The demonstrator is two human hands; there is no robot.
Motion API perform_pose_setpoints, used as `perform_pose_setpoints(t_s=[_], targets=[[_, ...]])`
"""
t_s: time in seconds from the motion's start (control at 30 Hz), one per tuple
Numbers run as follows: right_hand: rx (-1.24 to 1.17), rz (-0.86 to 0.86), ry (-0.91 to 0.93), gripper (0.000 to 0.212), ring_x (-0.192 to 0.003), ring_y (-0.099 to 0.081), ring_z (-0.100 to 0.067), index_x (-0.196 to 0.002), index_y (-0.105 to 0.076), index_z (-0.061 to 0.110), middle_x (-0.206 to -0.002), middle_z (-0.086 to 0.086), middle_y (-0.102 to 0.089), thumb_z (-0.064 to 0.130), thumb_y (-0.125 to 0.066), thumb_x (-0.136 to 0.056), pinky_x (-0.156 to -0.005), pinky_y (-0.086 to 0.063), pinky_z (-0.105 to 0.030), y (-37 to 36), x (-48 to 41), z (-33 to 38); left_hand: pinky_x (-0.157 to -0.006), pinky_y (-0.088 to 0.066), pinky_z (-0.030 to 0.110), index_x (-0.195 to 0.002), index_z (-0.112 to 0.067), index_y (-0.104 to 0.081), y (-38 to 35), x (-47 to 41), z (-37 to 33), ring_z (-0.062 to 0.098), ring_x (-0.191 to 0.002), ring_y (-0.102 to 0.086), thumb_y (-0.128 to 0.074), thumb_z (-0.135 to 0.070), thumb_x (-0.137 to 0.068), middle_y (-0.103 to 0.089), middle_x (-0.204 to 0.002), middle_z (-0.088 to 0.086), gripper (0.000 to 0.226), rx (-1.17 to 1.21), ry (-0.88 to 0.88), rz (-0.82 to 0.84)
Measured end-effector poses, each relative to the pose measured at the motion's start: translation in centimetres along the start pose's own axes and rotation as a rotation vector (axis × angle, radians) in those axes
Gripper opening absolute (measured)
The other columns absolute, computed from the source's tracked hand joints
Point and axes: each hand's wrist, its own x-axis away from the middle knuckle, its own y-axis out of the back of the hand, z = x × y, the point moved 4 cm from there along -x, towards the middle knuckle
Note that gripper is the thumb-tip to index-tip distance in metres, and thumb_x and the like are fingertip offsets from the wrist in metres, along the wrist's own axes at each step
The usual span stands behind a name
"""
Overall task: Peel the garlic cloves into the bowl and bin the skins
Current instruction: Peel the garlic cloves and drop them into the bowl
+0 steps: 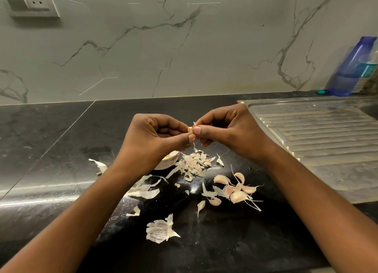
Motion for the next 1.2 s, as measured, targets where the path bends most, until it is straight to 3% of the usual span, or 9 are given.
perform_pose_setpoints(t_s=[0.3, 0.47, 0.63, 0.83, 0.97, 1.2], targets=[[0.009, -0.095, -0.018, 0.009, -0.073, -0.076, -0.026, -0.101, -0.08, 0.001, -0.083, -0.01, -0.079, 0.006, -0.079, -0.094, -0.07, -0.065, -0.033, 1.0, 0.0, -0.1, -0.076, -0.064, 0.027, -0.104, -0.003, -0.078, -0.1, 0.1, -0.2, 0.029, -0.082, -0.08, -0.082, -0.011, -0.079, -0.081, -0.09, 0.013, 0.027, 0.166, 0.051, 0.002], [0.048, -0.062, -0.028, 0.02, -0.076, -0.078, -0.027, -0.106, -0.079, 0.003, -0.087, -0.01, -0.08, 0.008, -0.085, -0.088, -0.071, -0.065, -0.035, 1.6, 0.1, 0.1, -0.075, -0.065, 0.028, -0.109, 0.0, -0.076, 0.0, 0.0, -0.2, 0.032, -0.086, -0.08, -0.078, -0.013, -0.078, -0.08, -0.095, 0.016, 0.034, 0.245, 0.066, -0.007], [0.098, 0.043, -0.03, 0.017, -0.085, -0.08, -0.026, -0.108, -0.079, 0.001, -0.094, -0.009, -0.082, 0.0, -0.08, -0.091, -0.076, -0.065, -0.034, 1.6, 0.3, 0.3, -0.074, -0.064, 0.025, -0.108, -0.004, -0.078, 0.1, -0.1, 0.2, 0.03, -0.083, -0.08, -0.079, -0.016, -0.079, -0.081, -0.094, 0.012, 0.032, 0.187, 0.068, -0.015], [0.148, 0.065, -0.005, 0.019, -0.079, -0.079, -0.025, -0.107, -0.082, 0.003, -0.09, -0.006, -0.081, 0.015, -0.082, -0.092, -0.072, -0.066, -0.033, 0.8, 0.3, 0.6, -0.074, -0.065, 0.029, -0.104, -0.008, -0.08, -0.1, -0.1, 0.3, 0.024, -0.08, -0.079, -0.081, -0.025, -0.077, -0.082, -0.091, 0.006, 0.032, 0.043, 0.028, 0.033], [0.198, 0.075, 0.017, 0.019, -0.078, -0.079, -0.022, -0.106, -0.082, 0.003, -0.09, -0.004, -0.082, 0.015, -0.083, -0.091, -0.072, -0.066, -0.031, 0.6, 0.3, 0.8, -0.075, -0.066, 0.032, -0.103, -0.007, -0.081, -0.1, -0.1, 0.3, 0.022, -0.08, -0.08, -0.083, -0.026, -0.077, -0.082, -0.089, 0.004, 0.032, -0.003, 0.006, 0.046], [0.284, 0.091, 0.052, 0.014, -0.073, -0.079, -0.021, -0.102, -0.084, 0.006, -0.083, -0.003, -0.081, 0.017, -0.082, -0.094, -0.069, -0.066, -0.046, 0.1, 0.5, 0.9, -0.072, -0.064, 0.029, -0.1, -0.007, -0.082, -0.2, -0.1, 0.5, 0.022, -0.076, -0.079, -0.084, -0.021, -0.079, -0.081, -0.084, 0.003, 0.025, -0.043, -0.014, 0.058]])
